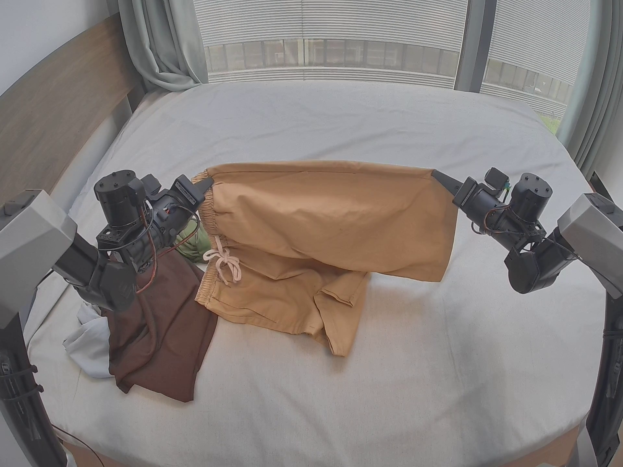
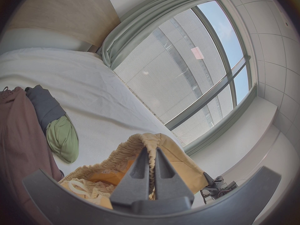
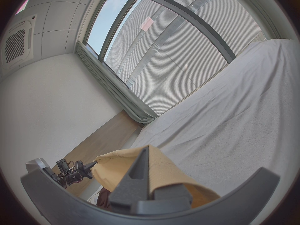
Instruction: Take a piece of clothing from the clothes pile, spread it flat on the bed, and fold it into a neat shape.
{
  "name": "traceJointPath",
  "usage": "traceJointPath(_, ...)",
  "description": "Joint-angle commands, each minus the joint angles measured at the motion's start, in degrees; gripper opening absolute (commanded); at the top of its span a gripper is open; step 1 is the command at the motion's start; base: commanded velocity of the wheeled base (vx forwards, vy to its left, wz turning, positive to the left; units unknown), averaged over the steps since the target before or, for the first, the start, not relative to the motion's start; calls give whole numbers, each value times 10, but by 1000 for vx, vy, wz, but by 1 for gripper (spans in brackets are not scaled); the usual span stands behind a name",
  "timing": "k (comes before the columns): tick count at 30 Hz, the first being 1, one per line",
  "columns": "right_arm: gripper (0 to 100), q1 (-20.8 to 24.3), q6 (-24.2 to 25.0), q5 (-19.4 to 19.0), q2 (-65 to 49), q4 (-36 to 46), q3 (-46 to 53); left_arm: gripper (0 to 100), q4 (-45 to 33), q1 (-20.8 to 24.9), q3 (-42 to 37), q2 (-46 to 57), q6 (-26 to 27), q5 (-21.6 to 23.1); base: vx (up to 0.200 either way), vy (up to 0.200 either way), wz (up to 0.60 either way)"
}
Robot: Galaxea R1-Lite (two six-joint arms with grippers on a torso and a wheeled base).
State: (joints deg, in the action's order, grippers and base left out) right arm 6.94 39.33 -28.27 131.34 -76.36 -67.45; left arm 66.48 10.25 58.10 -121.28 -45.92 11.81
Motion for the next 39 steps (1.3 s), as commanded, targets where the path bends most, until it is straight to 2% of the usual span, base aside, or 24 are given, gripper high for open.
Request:
traceJointPath(1, 0, -1, 0, 1, 12, 6, -21, 0, 0, 0, 22, -30, 0, -1, 0, 0, 0)
traceJointPath(30, 0, -16, 0, 1, 99, 61, -177, 0, -8, -1, 175, -135, 0, -5, 0, 0, 0)
traceJointPath(39, 0, -16, 0, 1, 139, 71, -228, 0, -33, -5, 219, -151, 0, -3, 0, 0, 0)
